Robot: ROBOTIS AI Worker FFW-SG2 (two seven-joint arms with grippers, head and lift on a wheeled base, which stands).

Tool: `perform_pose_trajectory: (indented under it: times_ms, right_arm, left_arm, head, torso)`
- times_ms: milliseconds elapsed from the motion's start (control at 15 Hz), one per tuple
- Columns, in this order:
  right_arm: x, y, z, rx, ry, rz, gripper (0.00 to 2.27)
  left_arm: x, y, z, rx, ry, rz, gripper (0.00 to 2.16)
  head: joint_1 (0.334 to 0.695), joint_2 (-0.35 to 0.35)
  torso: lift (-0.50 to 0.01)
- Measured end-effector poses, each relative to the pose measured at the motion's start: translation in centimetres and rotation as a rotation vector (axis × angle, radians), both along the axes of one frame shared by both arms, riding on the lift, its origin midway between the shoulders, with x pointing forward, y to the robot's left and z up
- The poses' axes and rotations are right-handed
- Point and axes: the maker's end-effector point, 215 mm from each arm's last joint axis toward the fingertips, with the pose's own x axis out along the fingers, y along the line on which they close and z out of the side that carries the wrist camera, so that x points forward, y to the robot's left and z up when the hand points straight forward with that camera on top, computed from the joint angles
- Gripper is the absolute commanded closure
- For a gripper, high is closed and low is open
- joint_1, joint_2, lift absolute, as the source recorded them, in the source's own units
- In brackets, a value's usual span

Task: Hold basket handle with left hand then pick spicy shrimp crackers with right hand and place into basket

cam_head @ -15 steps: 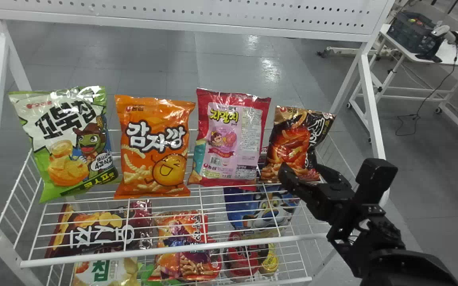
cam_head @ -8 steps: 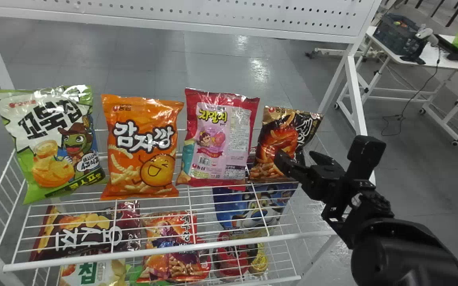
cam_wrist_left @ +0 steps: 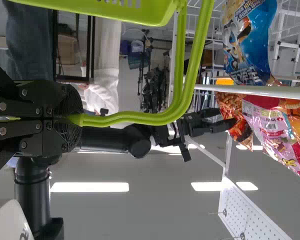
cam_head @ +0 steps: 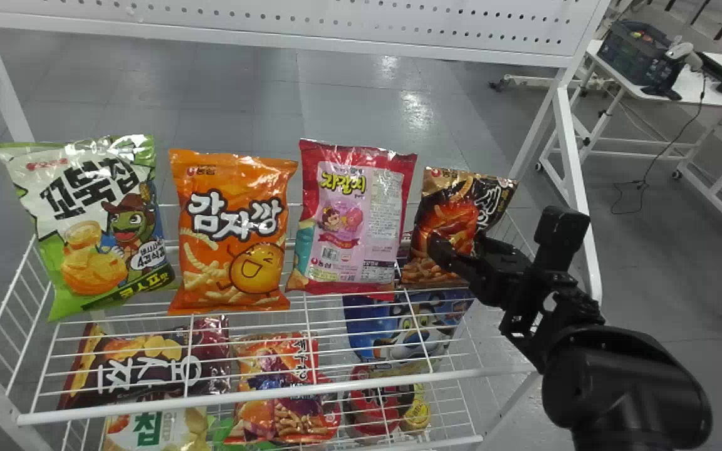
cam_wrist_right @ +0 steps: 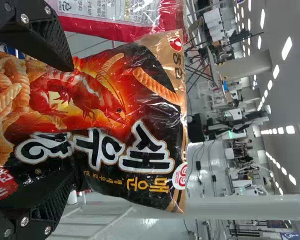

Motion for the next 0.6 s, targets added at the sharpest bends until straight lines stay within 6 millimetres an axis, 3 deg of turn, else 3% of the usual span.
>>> perform_pose_trajectory:
  times_ms: [67,267,400,600]
  right_arm:
    - [0.25,0.03,-0.01,0.001,0.001,0.000,0.62]
    - [0.41,0.22,0.10,0.001,-0.001,0.011,1.61]
    - [0.22,0.12,-0.11,-0.001,0.005,0.011,2.01]
    - [-0.42,-0.20,-0.21,-0.002,0.008,0.006,2.13]
  left_arm:
    - [0.02,0.04,0.00,0.000,0.000,0.001,2.14]
    - [0.06,0.16,-0.04,0.001,0.000,0.005,2.14]
    - [0.07,0.18,-0.05,0.001,-0.001,0.006,2.14]
    - [0.07,0.21,-0.07,0.001,0.000,0.007,2.14]
  head:
    - [0.695,-0.197]
    - [0.695,-0.192]
    - [0.695,-0.193]
    - [0.695,-0.198]
  torso:
    - [-0.010]
    - [-0.010]
    - [-0.010]
    - [-0.010]
